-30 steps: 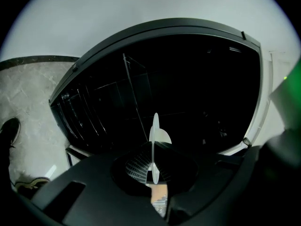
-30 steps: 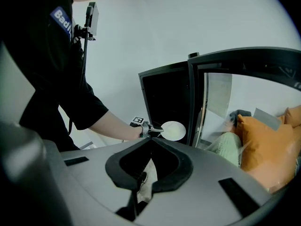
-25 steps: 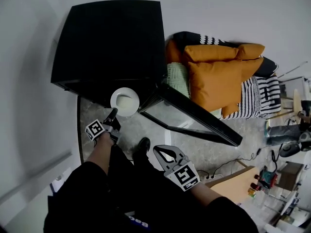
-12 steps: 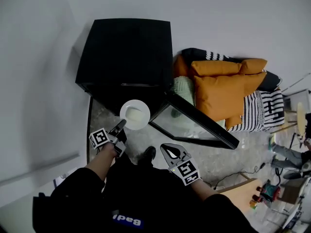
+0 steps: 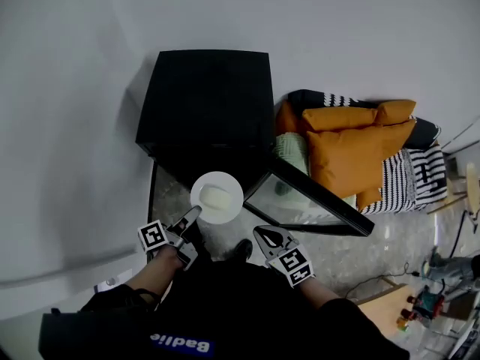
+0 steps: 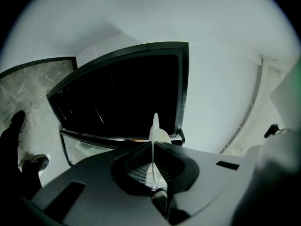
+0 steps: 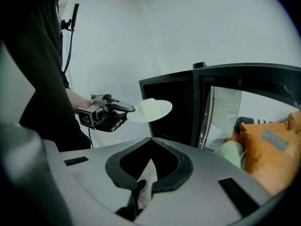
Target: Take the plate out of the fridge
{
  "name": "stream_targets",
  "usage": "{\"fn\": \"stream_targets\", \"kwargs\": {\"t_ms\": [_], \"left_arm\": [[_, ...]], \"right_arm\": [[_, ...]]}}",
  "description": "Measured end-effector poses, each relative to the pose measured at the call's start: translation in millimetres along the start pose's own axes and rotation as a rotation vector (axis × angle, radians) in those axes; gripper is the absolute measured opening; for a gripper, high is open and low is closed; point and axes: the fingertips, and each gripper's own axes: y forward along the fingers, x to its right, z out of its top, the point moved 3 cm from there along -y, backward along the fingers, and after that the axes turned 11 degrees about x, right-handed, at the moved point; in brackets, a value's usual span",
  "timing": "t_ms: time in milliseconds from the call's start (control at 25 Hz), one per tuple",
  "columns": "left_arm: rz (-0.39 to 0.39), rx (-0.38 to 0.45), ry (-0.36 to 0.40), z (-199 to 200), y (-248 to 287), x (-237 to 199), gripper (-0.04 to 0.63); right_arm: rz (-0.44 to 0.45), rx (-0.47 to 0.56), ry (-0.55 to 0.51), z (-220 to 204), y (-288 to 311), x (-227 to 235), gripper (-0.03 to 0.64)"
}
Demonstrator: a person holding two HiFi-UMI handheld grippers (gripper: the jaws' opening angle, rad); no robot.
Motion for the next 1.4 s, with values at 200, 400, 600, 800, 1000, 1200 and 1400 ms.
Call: {"fn": "stream_targets", "kwargs": {"t_ms": [200, 400, 600, 800, 1000, 1200, 1400], "left_arm": [[-0.044, -0.024, 0.042, 2, -11, 54, 0.017], [-0.098, -0.012, 0.071, 8, -7, 99, 0.017], [-0.123, 0.026, 0.095, 27, 10, 126, 0.017], [-0.108, 0.073, 0.105, 53, 26, 130, 0.017], [-0.090, 0.105, 0.099, 72, 51, 130, 0.017], [-0.062, 0.140, 0.089, 85, 67, 128, 0.017], [-0.035, 0.175, 0.079, 97, 77, 126, 0.020]], "right_arm": [[0.010, 0.023, 0.006, 6, 10, -5, 0.009], [0.024, 0.047, -0.013, 18, 18, -12, 0.008], [0.031, 0.071, -0.035, 28, 26, -16, 0.009], [0.045, 0.091, -0.047, 44, 32, -23, 0.008], [0.040, 0.092, -0.061, 51, 35, -23, 0.008], [0.033, 0.087, -0.058, 50, 33, -24, 0.009], [0.025, 0.083, -0.051, 50, 35, -18, 0.008]]}}
